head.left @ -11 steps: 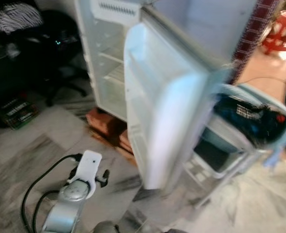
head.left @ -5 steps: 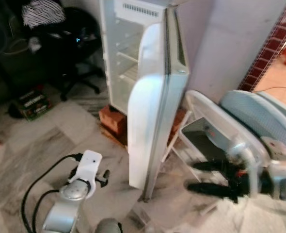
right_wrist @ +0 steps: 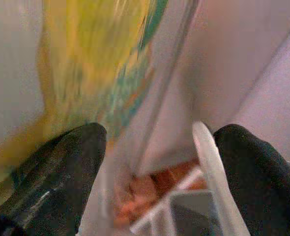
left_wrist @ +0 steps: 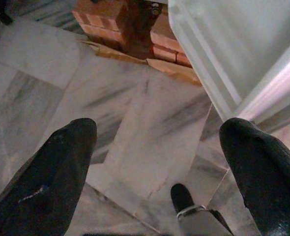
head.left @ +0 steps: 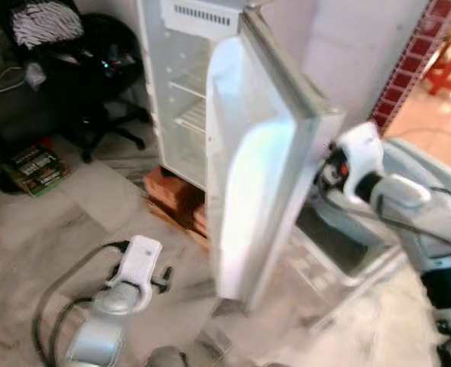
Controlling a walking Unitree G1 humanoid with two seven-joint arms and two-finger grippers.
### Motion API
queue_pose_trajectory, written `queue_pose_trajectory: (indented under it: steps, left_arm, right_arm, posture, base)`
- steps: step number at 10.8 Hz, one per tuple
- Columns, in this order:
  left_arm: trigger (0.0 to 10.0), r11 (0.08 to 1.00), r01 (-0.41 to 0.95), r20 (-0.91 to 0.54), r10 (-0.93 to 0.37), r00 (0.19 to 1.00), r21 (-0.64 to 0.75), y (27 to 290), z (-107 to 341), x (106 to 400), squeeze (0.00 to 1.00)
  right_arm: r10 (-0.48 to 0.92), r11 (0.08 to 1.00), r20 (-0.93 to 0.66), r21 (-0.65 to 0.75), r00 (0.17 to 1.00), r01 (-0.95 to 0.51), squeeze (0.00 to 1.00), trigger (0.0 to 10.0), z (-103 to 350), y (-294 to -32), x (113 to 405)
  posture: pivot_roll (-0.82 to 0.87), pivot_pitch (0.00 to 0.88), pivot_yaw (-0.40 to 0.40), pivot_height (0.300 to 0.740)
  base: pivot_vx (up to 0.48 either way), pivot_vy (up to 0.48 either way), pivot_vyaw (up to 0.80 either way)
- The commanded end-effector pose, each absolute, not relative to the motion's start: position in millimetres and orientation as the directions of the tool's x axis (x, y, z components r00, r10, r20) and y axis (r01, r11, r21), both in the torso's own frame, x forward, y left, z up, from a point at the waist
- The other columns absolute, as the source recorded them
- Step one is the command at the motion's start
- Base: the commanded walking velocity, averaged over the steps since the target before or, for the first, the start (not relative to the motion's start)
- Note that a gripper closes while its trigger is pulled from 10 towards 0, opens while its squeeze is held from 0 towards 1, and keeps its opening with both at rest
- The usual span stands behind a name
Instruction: Restocking fridge
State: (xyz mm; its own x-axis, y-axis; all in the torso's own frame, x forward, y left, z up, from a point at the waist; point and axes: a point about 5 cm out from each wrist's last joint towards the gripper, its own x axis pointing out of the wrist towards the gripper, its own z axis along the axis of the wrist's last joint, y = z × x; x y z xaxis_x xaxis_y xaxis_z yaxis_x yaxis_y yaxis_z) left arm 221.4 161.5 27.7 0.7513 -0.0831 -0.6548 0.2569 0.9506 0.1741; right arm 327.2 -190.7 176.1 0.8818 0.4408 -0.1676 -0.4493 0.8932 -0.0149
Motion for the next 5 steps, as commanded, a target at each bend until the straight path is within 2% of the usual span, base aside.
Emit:
queue_pose_trajectory:
  steps: [1,2,3,5]
  left_arm:
    - [10.0,0.951,0.248,-0.646,-0.075,0.760,0.183,162.4,29.8,223.7,0.00]
    - [10.0,0.951,0.249,-0.646,-0.075,0.760,0.182,162.8,29.6,223.4,0.00]
    - [10.0,0.951,0.249,-0.646,-0.076,0.760,0.182,162.9,29.6,223.9,0.00]
    - [10.0,0.949,0.257,-0.646,-0.081,0.759,0.183,162.3,29.8,226.0,0.00]
  right_arm:
    - [0.677,0.683,0.085,0.297,0.731,-0.667,0.00,10.0,212.7,-143.3,310.0]
    - [0.914,0.028,0.364,0.385,0.179,-0.922,0.00,10.0,250.3,-100.0,232.3]
    - [0.915,-0.132,0.403,0.333,0.014,-0.934,0.00,10.0,257.6,-100.1,205.1]
    - [0.933,-0.035,0.341,0.399,0.113,-0.916,0.00,10.0,243.9,-103.6,217.5]
  posture:
    - [0.08,0.000,-0.013,0.740]
    - [0.08,0.000,-0.014,0.740]
    - [0.08,0.000,-0.013,0.740]
    - [0.07,0.000,-0.008,0.740]
  base:
    - [0.000,0.000,0.00]
    - [0.000,0.000,0.00]
    - [0.000,0.000,0.00]
    - [0.000,0.000,0.00]
